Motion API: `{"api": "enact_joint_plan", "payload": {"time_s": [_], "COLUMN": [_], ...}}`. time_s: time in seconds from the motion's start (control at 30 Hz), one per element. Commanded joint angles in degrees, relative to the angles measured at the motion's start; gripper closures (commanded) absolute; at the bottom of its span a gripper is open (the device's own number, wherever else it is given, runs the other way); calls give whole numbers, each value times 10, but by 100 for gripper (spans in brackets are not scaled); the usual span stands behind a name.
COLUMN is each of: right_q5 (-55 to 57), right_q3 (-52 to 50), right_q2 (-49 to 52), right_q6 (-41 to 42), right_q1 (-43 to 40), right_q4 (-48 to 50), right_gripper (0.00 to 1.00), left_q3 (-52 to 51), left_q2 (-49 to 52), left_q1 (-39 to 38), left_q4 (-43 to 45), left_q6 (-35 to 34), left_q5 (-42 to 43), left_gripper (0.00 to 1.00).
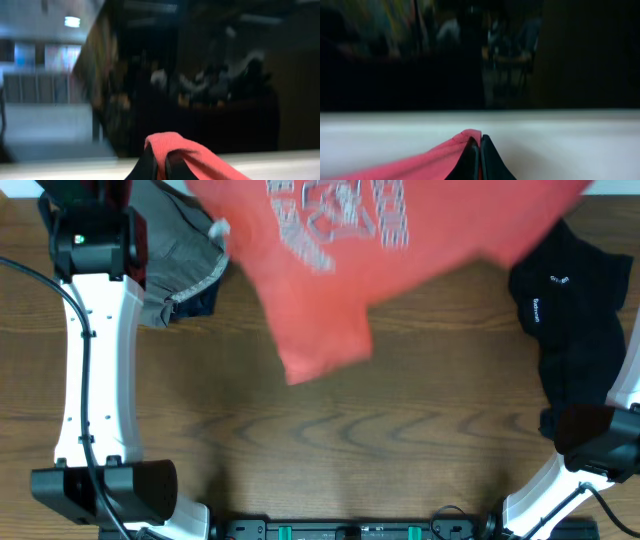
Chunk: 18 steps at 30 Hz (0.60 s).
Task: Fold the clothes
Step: 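Lift the T-shirt high with both grippers and stretch it apart, then lower the stretched T-shirt onto the table with both grippers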
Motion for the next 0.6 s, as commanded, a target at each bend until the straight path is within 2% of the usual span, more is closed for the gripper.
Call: {"api": "enact_joint_plan", "payload": {"time_s": [0.0, 0.1, 0.2, 0.57], "right_q5": [10, 5, -9, -55], "right_q3": [28, 28, 28, 27], "right_q2": [-23, -21, -14, 45], "right_q6": [53, 53, 46, -72], "right_q1": [-2, -2, -2, -2], "right_q4": [15, -8, -66, -367], "right_gripper": [99, 99, 99, 99], "left_q3": [72, 86, 85, 78], "left_q2": [-24, -25, -25, -2], "left_q1": [-7, -7, -7, -10], "left_q4": [10, -20, -86, -501], "left_q6": [48, 50, 54, 56], "left_q5": [-25, -23, -23, -19], "left_gripper": [94, 94, 94, 94]}}
